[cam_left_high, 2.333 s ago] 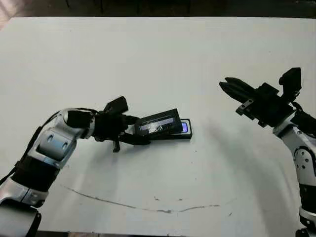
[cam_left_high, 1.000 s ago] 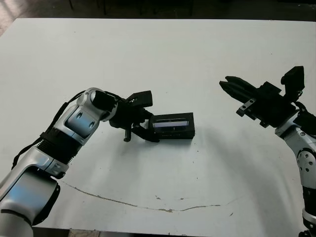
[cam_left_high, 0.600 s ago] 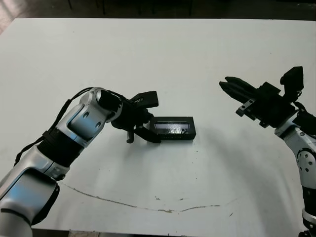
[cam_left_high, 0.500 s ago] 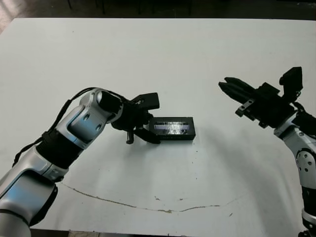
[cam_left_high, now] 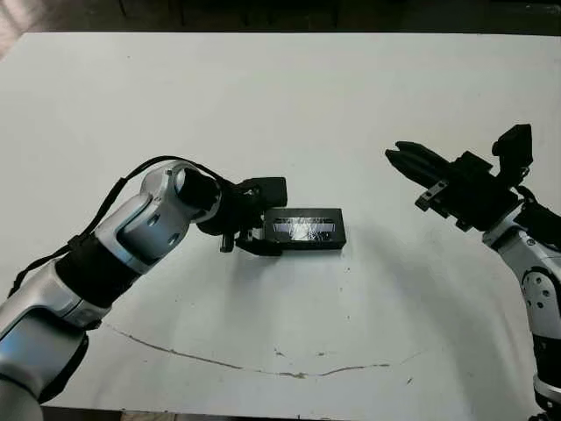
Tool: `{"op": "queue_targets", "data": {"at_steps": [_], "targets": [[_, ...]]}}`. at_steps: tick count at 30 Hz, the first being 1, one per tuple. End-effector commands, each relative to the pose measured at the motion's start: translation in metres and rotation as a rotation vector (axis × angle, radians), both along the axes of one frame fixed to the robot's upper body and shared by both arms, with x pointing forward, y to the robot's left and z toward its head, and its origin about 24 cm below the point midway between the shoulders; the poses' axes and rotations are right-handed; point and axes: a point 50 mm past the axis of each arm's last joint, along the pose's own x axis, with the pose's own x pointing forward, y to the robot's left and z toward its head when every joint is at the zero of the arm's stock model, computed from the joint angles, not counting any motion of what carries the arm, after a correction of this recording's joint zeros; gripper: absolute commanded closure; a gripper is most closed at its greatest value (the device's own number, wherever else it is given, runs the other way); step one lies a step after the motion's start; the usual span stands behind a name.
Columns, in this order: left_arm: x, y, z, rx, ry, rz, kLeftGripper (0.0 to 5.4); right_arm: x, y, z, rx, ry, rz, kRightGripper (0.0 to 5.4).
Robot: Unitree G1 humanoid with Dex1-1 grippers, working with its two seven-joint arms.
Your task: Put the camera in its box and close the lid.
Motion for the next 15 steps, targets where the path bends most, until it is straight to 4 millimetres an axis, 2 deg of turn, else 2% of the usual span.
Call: {"op": "queue_targets", "data": {"at_steps": [1,5,9,12,15], "targets": [[-0.009,0.027,-0.041,0.098,0.138,0.056,1.70,-0.002,-0.001,-0.006,-0.003,0.024,-0.010,5.40],[-0.008,0.050,-0.047,0.084,0.181,0.131,0.85,-0.003,0.000,-0.005,0.005,0.025,-0.004,5.40],[-0.013,0.073,-0.048,0.066,0.105,0.067,0.04,-0.003,-0.001,-0.005,0.001,0.029,-0.008,5.40],[-0.016,0.094,-0.046,0.061,0.088,0.128,0.01,-0.003,-0.001,-0.006,-0.003,0.028,-0.010,5.40],[-0.015,0.113,-0.033,0.036,0.057,0.202,0.01,-0.003,0.001,-0.008,0.004,0.040,-0.013,5.40]]}}
